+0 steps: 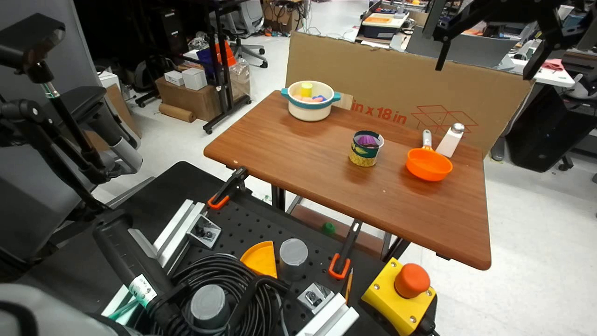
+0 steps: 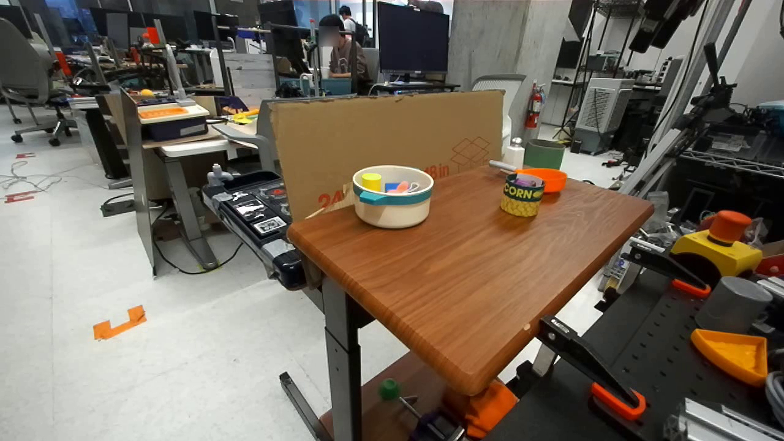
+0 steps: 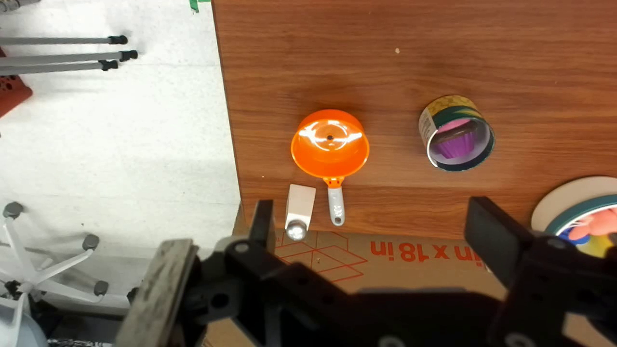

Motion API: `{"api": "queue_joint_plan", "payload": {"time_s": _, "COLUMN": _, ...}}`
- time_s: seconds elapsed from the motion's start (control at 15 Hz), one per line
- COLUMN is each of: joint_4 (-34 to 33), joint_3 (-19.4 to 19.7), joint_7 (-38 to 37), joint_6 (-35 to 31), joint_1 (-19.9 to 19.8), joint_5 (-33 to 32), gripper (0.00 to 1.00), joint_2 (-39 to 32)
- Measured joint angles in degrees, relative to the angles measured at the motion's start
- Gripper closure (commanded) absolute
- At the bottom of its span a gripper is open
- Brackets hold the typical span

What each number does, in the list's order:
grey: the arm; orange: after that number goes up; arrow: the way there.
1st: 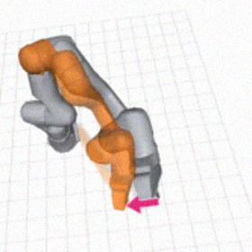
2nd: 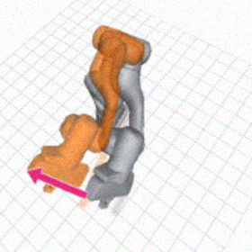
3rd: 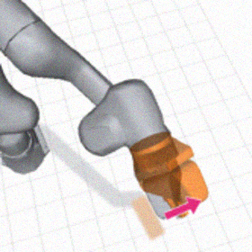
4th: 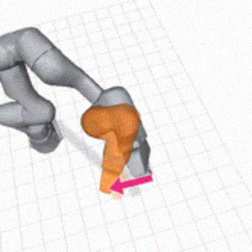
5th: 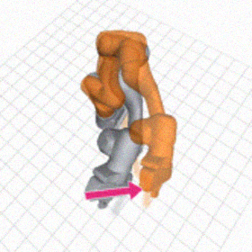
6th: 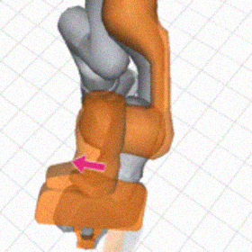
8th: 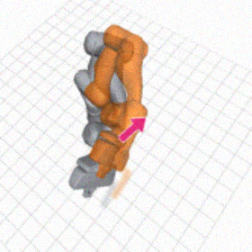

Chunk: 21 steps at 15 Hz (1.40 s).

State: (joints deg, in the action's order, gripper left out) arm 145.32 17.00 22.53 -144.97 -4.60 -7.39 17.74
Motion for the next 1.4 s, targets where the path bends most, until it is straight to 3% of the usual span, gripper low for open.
{"api": "queue_joint_plan", "payload": {"time_s": 1.07, "joint_4": 0.00, "joint_3": -0.23, "joint_7": 0.21, "joint_6": 0.03, "joint_1": -0.01, "joint_5": 0.03, "gripper": 0.00, "joint_2": 0.00}}
{"api": "queue_joint_plan", "payload": {"time_s": 1.4, "joint_4": -0.11, "joint_3": -0.28, "joint_7": 5.03, "joint_6": 1.64, "joint_1": 0.00, "joint_5": -0.36, "gripper": 0.00, "joint_2": 0.00}}
